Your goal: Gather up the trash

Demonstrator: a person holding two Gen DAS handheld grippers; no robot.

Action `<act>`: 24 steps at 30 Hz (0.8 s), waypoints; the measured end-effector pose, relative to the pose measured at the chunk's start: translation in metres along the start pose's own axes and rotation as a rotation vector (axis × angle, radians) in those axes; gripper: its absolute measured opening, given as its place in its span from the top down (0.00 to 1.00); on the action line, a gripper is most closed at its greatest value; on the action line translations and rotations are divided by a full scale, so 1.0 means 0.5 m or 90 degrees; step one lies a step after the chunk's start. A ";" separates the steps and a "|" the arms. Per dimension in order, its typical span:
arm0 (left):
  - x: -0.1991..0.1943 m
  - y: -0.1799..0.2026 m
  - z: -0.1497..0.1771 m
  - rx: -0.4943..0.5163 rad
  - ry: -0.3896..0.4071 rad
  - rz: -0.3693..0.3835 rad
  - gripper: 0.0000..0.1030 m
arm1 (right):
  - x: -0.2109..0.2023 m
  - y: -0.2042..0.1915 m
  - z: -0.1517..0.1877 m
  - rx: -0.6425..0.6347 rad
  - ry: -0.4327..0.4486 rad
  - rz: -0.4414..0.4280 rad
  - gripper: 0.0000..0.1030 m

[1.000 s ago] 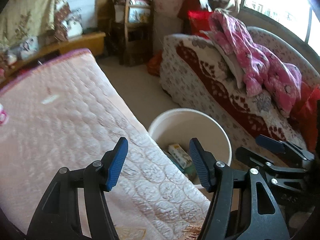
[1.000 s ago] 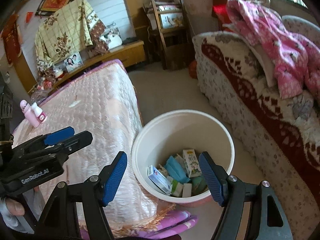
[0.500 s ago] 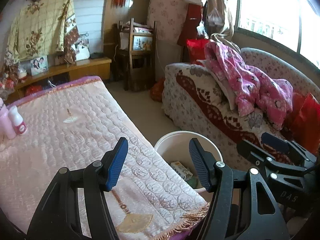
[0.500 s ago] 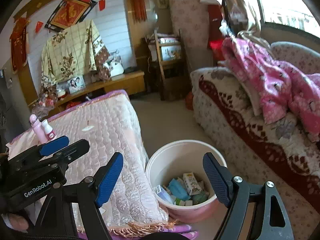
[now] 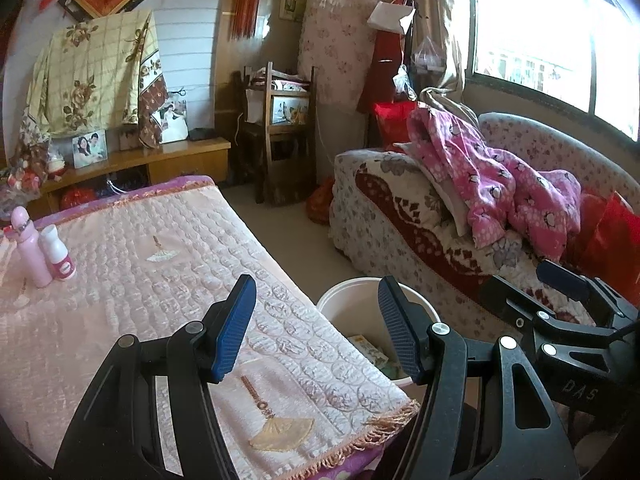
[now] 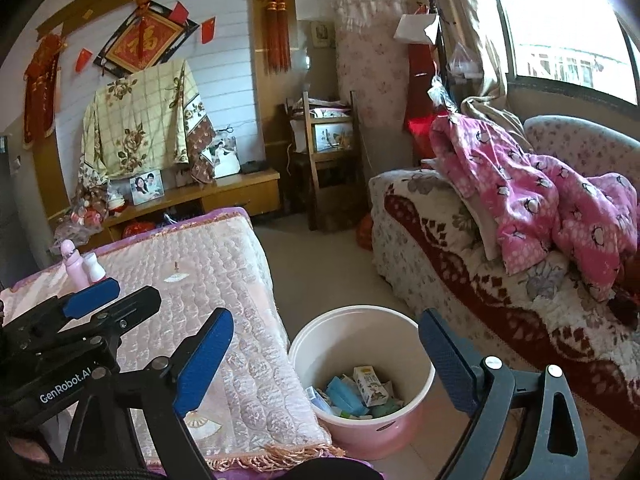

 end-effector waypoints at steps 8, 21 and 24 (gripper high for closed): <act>-0.015 0.000 0.001 0.003 0.008 -0.005 0.39 | -0.014 -0.005 0.000 -0.009 0.007 0.001 0.10; -0.013 -0.003 0.002 0.008 0.009 -0.014 0.39 | -0.019 0.000 -0.001 -0.004 0.007 0.002 0.09; -0.013 -0.006 0.002 0.009 0.009 -0.018 0.39 | -0.018 0.000 0.001 -0.003 0.006 0.000 0.09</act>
Point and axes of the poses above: each gripper's, at about its wrist camera, not at the fingertips, and x roughly the way its jaws point, y to its right, z to its underside, the point moved 7 cm from there along x, roughly the way its jaws point, and after that the axes turned 2 degrees about -z, right-handed, at the moved point
